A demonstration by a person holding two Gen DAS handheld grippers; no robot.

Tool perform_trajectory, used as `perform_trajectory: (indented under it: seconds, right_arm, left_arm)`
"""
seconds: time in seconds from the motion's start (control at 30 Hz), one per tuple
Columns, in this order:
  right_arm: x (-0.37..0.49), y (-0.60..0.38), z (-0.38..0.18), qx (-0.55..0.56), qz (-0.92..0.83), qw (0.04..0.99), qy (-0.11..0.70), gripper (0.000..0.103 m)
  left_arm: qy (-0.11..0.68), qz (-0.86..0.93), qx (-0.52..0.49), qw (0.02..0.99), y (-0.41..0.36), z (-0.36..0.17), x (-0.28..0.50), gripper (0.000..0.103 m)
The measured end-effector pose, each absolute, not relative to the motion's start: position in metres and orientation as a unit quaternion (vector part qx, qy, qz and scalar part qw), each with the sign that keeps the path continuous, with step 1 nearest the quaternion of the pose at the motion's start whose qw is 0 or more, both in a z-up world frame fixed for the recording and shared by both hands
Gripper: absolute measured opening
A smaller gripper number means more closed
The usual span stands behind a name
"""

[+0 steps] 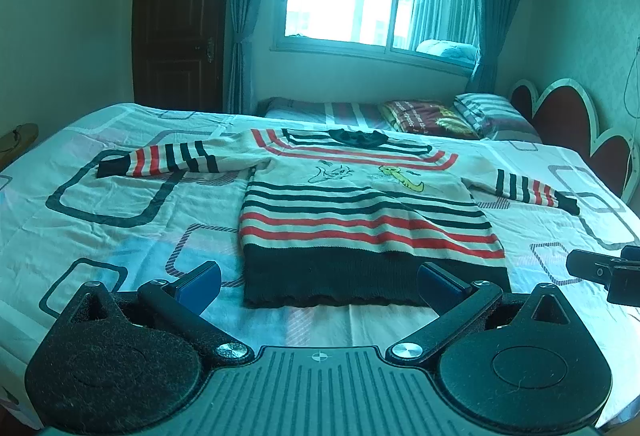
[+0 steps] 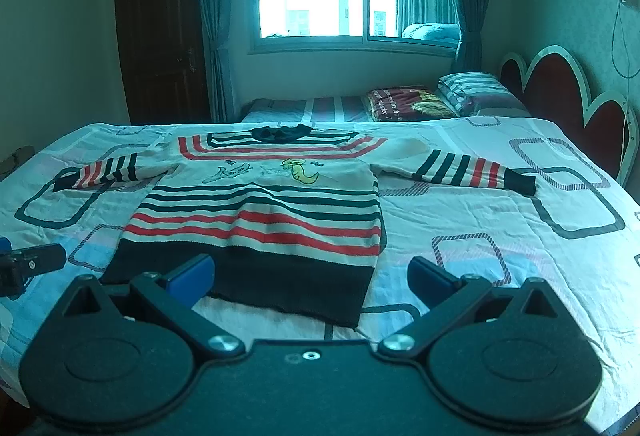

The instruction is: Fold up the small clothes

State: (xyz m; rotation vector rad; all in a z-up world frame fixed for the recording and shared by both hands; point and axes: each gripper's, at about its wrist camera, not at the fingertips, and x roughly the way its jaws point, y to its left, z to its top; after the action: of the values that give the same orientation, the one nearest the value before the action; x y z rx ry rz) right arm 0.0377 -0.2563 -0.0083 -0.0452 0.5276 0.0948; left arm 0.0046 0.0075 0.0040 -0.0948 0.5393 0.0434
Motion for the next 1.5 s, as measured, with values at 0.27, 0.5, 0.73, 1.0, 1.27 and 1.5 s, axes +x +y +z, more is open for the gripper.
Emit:
perform_trajectory:
  seconds: [0.27,0.5,0.73,1.0,1.27,1.5]
  right_arm:
    - [0.038,-0.255,-0.008,-0.023,0.049,0.964,0.259,0.103]
    - [0.039,-0.253,-0.008,-0.023,0.051,0.964,0.259,0.103]
    - [0.040,-0.251,-0.006,-0.022,0.053,0.965,0.257,0.103]
    - [0.043,-0.246,-0.006,-0.025,0.054,0.965,0.254,0.103]
    - [0.043,-0.245,-0.006,-0.026,0.056,0.966,0.251,0.102]
    - [0.043,-0.244,-0.006,-0.027,0.055,0.966,0.251,0.102]
  left_arm:
    - [0.268,0.022,-0.045,0.962,0.008,0.006,0.005,0.103]
    - [0.268,0.024,-0.043,0.962,0.007,0.008,0.004,0.103]
    - [0.268,0.024,-0.043,0.962,0.011,0.010,0.007,0.103]
    - [0.266,0.025,-0.041,0.963,0.015,0.011,0.012,0.103]
    - [0.265,0.026,-0.040,0.963,0.015,0.011,0.011,0.103]
    - [0.264,0.025,-0.040,0.963,0.016,0.011,0.013,0.103]
